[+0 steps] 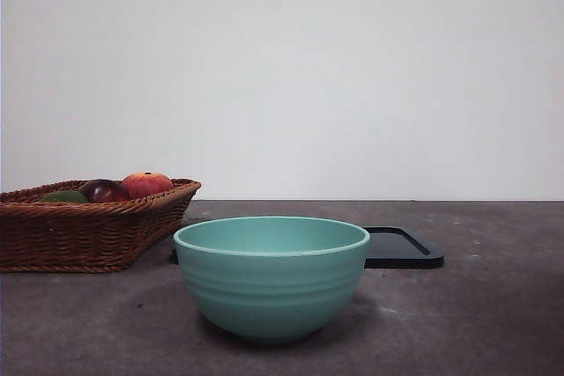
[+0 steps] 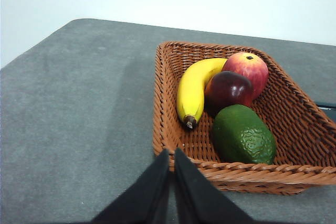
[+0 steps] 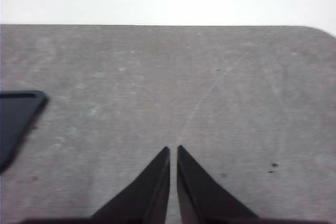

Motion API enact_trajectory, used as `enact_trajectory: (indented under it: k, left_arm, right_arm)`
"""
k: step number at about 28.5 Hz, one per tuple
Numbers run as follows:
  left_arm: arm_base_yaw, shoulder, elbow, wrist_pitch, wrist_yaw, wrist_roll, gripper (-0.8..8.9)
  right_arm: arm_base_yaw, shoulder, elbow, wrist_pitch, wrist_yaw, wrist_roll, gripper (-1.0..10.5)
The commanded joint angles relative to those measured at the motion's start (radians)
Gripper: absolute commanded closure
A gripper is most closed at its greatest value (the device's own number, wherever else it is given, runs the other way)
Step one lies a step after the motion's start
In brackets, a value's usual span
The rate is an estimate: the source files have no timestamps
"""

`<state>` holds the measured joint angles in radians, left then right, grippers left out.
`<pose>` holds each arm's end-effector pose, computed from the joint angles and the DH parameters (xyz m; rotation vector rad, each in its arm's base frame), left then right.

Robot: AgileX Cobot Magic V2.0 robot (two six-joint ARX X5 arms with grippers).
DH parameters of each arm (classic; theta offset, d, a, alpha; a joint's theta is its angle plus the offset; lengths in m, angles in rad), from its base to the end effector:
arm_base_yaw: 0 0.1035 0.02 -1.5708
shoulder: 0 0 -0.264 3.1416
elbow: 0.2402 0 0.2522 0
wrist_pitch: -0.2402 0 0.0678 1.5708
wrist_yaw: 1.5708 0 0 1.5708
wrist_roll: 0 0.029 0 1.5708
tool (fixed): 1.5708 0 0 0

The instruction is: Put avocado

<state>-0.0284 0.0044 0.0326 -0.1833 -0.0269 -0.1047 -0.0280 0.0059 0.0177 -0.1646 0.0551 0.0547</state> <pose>0.0948 -0.0019 0.1566 -0.1002 0.1550 0.0066 0.0958 -0.0043 0.1532 0.0525 0.1505 -0.0871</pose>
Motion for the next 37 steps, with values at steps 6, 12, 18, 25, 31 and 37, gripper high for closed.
enact_trajectory:
  k: [6, 12, 18, 25, 31, 37]
  left_arm:
    - [0.002, -0.001, 0.046, 0.002, -0.007, -0.137, 7.98]
    - [0.002, 0.006, 0.196, 0.004, -0.008, -0.191, 7.98]
    - [0.002, 0.091, 0.393, -0.047, -0.006, -0.198, 7.98]
    - [-0.008, 0.237, 0.607, -0.136, 0.061, -0.182, 7.98]
    - [-0.093, 0.335, 0.719, -0.212, 0.106, -0.138, 7.98]
    - [-0.151, 0.383, 0.790, -0.288, 0.235, -0.145, 7.98]
  right_arm:
    - [0.000, -0.002, 0.007, 0.108, -0.063, 0.188, 9.3]
    - [0.000, 0.014, 0.134, 0.093, -0.063, 0.309, 9.3]
    - [0.000, 0.109, 0.300, 0.059, -0.124, 0.368, 9.3]
    - [0.000, 0.282, 0.512, -0.090, -0.358, 0.350, 9.3]
    - [0.010, 0.433, 0.683, -0.286, -0.522, 0.264, 9.3]
    - [0.064, 0.489, 0.806, -0.399, -0.564, 0.163, 9.3]
